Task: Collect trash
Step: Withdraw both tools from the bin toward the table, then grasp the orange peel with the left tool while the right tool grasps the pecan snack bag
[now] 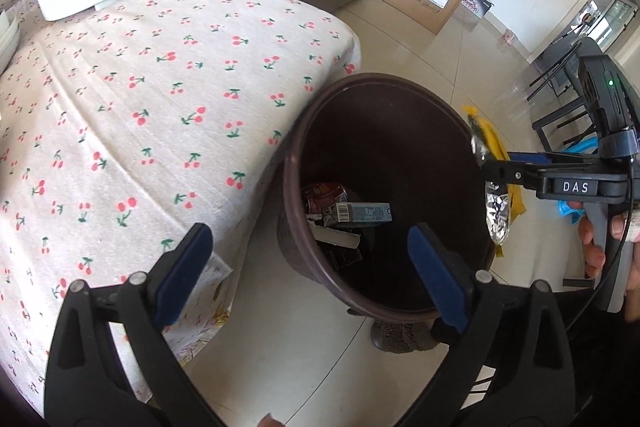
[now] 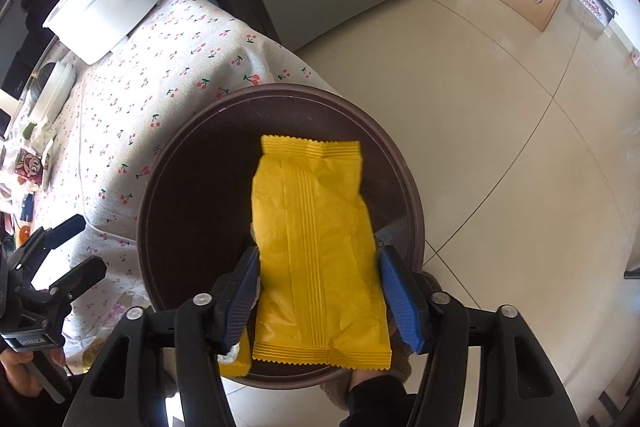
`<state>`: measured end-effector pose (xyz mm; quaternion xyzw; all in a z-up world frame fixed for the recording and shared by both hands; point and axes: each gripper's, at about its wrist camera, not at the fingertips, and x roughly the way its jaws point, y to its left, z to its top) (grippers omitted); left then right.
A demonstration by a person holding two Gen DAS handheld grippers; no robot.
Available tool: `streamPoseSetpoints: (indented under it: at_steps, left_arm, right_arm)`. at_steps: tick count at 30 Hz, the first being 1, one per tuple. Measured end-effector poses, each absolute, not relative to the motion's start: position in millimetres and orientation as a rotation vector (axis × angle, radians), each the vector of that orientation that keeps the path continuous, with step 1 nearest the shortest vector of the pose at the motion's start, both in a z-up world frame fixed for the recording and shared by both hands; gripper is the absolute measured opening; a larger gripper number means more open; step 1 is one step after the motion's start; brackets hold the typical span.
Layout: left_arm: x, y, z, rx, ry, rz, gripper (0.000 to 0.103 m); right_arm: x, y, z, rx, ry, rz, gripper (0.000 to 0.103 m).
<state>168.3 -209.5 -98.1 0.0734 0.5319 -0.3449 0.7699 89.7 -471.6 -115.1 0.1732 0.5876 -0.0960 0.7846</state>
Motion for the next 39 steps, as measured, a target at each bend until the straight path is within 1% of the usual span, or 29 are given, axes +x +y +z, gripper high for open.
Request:
streamPoseSetpoints:
  at_steps: [1,2,13,23,29,39]
  left_arm:
    - [170,-203,-94,0.153,1.148,-0.737,0.100]
    - [172,-196,-91,0.149,1.142,-0.723,0.100]
    - [191,-103,-75,0.071,1.109,-0.493,0.102]
    - [212,-12,-57,0.022,1.064,-0.271,0.102]
    - [231,58,-55,-0.044,1.057,-0.115,0.102]
    - [256,162,-86,-0.129,1.035,0.042,0.102]
  right_arm:
    - [91,-468,-113,0.369,1.266,-0.206,0.076]
    - [92,-465,-110,0.361,1.261,-0.208,0.078]
    - [125,-412,-71,0.308,1.184,-0.125,0.089]
    - [161,-353,-60,0.256,1.171,-0.059,0.090]
    - [175,-327,-62,0.228,1.174,-0.039,0.090]
    - [193,-292,-67,0.207,1.190,-0.011,0.090]
